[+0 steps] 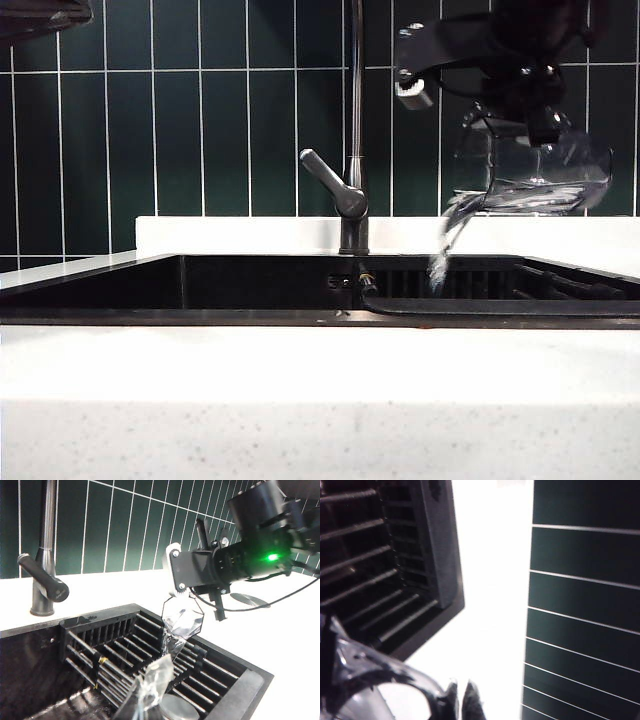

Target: Pick up the mug next to the sink, go to the faucet to get some water, pour the water into the sink, and finally put the mug back to its place.

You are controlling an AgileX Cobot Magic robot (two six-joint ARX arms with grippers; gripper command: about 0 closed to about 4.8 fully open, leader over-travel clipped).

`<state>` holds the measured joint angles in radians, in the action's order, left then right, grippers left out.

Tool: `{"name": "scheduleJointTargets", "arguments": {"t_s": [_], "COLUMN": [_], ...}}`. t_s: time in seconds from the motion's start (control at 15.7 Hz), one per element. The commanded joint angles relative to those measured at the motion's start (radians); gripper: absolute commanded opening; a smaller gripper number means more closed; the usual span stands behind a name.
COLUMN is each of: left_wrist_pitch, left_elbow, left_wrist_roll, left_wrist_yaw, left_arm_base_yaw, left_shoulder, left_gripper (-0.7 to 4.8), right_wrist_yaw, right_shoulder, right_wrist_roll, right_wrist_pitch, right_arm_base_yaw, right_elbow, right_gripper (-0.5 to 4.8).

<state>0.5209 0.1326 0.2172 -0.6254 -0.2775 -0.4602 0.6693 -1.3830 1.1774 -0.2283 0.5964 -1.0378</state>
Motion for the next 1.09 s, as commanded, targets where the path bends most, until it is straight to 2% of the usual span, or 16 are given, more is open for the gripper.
{"name": "scheduleJointTargets", "arguments": {"t_s": [0.06,0.19,0.38,0.89,0.96,1.09], "left_wrist_pitch": [0.012,0.014,0.014,0.013,0.013,0.013], "left_elbow": [-0.012,-0.012,-0.012,-0.012,-0.012,-0.012], "left_wrist_roll": [0.005,0.004,0.003,0.001,0.001,0.008], "left_wrist_yaw": [-0.007,-0.006,-0.004,-0.005,-0.005,-0.007], "left_arm_base_yaw": [0.001,0.001,0.001,0.001,0.001,0.001], "left_shoulder": [0.000,0.000,0.000,0.000,0.000,0.000], "left_gripper": [-0.06,-0.06,-0.06,-0.06,-0.06,-0.06], "right_wrist_yaw": [0.126,0.238,0.329,0.359,0.354,0.295], "right_shoulder": [0.003,0.003,0.003,0.003,0.004,0.026], "right_wrist_roll": [0.035,0.058,0.058,0.038,0.010,-0.212], "right_wrist_pitch": [0.017,0.016,0.017,0.016,0.016,-0.009], "right_arm_base_yaw": [0.053,0.101,0.126,0.138,0.137,0.136], "right_elbow": [-0.008,-0.008,-0.008,-0.008,-0.008,-0.008], "right_gripper": [-0.09,-0.09,-0.09,-0.09,-0.09,-0.08]}}
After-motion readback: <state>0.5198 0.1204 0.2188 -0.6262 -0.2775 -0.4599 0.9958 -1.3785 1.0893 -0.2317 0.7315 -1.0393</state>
